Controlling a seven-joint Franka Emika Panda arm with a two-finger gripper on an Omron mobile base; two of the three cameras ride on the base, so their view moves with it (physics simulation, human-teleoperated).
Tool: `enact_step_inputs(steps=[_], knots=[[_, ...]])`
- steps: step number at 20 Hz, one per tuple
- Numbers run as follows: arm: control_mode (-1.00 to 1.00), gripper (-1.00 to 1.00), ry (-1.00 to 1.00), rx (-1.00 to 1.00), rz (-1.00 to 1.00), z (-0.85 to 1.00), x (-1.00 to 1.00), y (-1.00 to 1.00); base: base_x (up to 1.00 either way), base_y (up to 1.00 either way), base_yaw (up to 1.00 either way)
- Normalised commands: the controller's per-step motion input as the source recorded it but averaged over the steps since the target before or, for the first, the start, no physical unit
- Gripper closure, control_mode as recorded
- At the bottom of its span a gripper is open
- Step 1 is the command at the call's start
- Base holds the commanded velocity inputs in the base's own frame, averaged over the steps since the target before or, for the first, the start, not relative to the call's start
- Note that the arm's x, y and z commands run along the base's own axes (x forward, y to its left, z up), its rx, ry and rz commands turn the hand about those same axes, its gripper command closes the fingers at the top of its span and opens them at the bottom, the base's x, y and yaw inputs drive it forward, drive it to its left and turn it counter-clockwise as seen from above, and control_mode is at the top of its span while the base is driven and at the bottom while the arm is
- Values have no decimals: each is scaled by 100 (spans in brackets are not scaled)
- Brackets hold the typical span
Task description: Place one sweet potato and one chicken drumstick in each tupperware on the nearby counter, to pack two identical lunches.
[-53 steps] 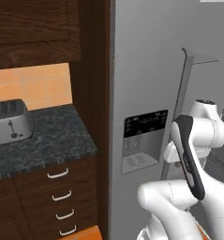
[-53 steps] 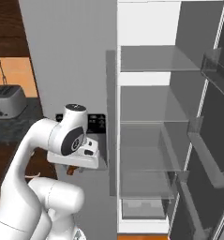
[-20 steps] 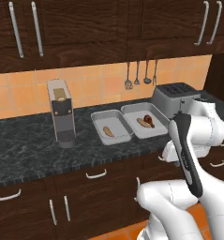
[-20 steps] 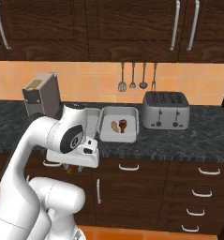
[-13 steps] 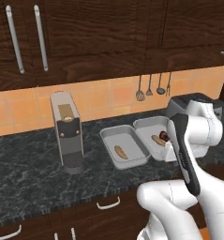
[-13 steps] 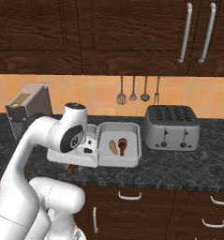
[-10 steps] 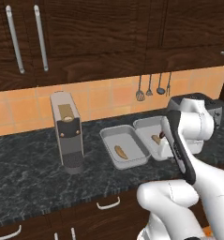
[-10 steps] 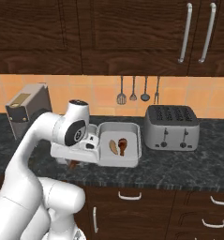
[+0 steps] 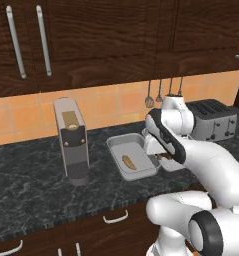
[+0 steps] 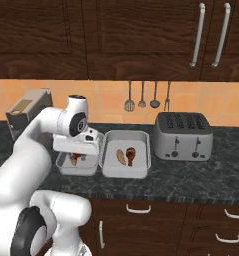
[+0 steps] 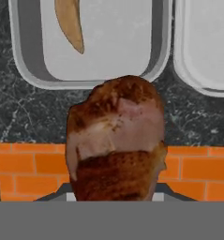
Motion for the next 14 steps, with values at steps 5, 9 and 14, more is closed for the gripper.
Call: enact_step_inputs(steps=[5,9,14], knots=[[-100,100,-3,-4,0,-61,100,66,0,0,0],[-100,100,-4,0,0,-31,100,10,0,0,0],[-100,100,11,0,4,-30,97,0,0,0,0]])
